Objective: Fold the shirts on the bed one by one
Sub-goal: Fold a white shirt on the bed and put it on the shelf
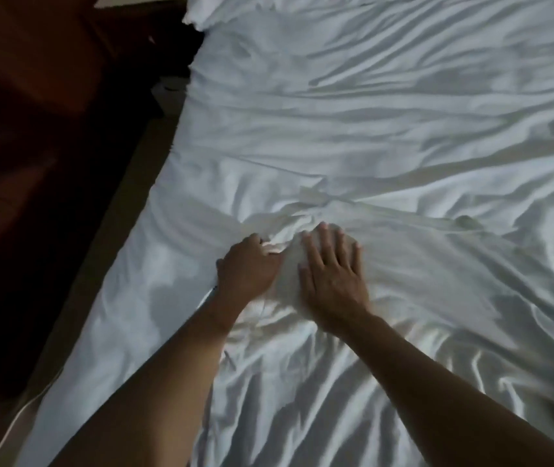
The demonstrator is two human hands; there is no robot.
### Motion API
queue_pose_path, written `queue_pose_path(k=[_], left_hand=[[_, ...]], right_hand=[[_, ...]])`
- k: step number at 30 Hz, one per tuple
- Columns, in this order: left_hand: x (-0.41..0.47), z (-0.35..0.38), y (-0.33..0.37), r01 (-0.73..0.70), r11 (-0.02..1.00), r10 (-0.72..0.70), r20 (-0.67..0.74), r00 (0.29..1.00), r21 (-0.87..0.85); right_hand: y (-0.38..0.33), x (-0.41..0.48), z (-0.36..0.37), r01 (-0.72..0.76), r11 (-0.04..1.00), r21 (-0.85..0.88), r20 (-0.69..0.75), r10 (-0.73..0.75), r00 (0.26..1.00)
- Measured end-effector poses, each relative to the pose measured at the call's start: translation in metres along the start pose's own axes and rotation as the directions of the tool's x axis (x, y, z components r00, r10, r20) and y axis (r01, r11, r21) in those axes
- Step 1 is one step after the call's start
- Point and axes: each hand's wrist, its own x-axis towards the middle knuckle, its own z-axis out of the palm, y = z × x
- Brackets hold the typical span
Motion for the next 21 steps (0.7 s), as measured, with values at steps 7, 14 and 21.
queue_pose_path(k=[7, 14, 21], left_hand=[[0.008, -0.057, -0.044, 0.117, 0.821, 0.126, 0.377, 0.918, -0.559], [-0.009, -0.103, -0.115, 0.414, 0.701, 0.044, 0.615, 0.787, -0.58], [-0.037, -0.14, -0.188, 0.375, 0.871, -0.104, 0.63, 0.77, -0.316]], right_hand=[[-0.033, 0.033, 0.026, -0.171, 0.979, -0.111, 0.017, 0.174, 0.985], [-0.04, 0.043, 0.034, -0.228, 0.962, -0.148, -0.05, 0.223, 0.974], [-0.047, 0.046, 0.04, -0.266, 0.942, -0.203, -0.096, 0.251, 0.963]])
